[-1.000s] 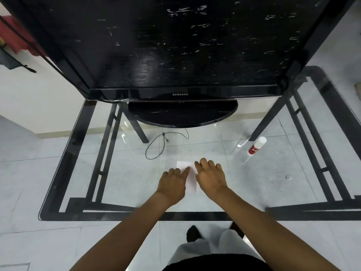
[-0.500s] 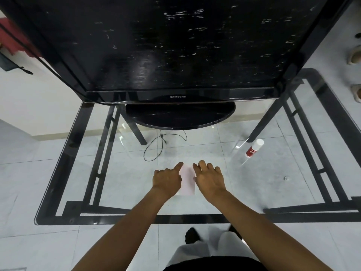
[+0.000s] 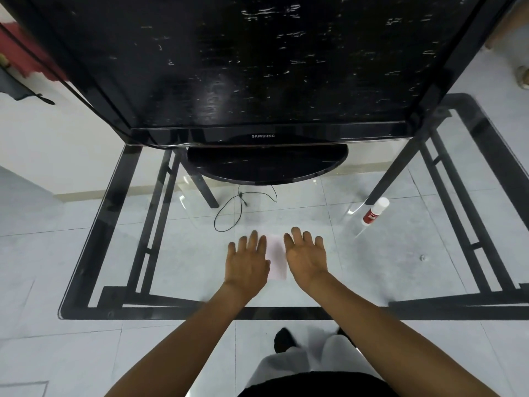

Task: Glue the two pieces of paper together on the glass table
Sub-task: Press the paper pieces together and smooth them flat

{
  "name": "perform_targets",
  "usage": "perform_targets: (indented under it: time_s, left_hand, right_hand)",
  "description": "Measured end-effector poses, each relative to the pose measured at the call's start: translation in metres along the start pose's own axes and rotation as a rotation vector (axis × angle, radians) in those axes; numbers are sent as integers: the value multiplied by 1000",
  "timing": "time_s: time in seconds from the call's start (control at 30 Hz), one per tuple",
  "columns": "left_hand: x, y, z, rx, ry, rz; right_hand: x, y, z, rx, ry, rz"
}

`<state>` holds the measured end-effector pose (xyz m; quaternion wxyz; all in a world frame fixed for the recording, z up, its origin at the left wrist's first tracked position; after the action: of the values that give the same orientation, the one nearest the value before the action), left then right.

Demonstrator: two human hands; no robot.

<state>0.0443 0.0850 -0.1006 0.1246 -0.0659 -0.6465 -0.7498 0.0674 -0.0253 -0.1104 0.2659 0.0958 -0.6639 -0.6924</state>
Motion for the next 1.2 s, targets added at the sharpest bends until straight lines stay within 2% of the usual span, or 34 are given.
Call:
perform_targets:
  time_s: [0.07,0.13,0.3,0.67,0.83,0.97,1.1,1.2]
  left_hand:
    - [3,-2,-12,29,-104,12]
    - [3,-8,-14,33,-112,53]
    - [11,-20,-7,13,-144,106]
    - [73,-48,10,-18,-241,138]
    - [75,-33,7,-29,-256,59]
    - [71,-32,4,-23,-254,70]
    - [66,-23,4,75,-223,50]
    - [54,-18,8,327,-128,108]
  right_hand:
    - [-2,14,14,25,47,-72]
    - [-3,24,31,39,117,-124]
    - [0,-1,30,-165,96,-36]
    - [-3,-2,28,-143,107,-50]
    - [-2,-2,30,-154,113,-55]
    - [-1,-2,29,-138,111,-60]
    - [-1,-2,30,-133,115,-55]
    - [3,0,31,-110,124,-71]
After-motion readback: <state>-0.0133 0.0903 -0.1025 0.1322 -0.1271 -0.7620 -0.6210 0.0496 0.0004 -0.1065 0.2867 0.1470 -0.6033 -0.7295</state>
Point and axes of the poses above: each hand's wrist, its own x-axis away from the middle knuckle, its own y-axis out of the back of the hand, z = x × y, the point moved 9 cm from there along -x, towards the middle knuckle, and after that the axes turned 15 degrees about y, right-handed, at the moved point
